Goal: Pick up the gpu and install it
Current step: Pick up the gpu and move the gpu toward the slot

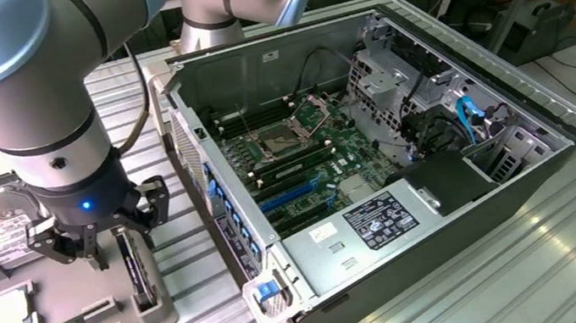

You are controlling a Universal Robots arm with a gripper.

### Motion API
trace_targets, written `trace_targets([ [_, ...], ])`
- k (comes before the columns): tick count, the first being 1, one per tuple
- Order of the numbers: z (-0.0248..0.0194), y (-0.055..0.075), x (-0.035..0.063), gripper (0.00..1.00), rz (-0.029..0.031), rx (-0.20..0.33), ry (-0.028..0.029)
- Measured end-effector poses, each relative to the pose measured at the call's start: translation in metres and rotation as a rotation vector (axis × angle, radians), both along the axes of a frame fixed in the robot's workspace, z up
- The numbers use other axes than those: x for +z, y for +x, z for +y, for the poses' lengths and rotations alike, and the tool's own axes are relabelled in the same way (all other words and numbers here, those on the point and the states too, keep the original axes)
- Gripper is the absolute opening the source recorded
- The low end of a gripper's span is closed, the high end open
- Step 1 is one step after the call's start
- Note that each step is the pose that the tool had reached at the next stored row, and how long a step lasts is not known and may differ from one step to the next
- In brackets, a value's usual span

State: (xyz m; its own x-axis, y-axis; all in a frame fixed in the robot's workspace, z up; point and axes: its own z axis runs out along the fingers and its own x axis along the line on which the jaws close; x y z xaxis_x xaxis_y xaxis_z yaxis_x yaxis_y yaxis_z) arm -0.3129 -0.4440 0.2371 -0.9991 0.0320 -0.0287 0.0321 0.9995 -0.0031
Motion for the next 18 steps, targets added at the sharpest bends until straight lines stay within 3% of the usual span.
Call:
trace_targets([
  [9,0.0000,0.000,-0.0163,0.60,0.0000,0.001,0.0000],
  [18,0.0000,0.000,-0.0205,0.60,-0.0001,0.025,0.0000],
])
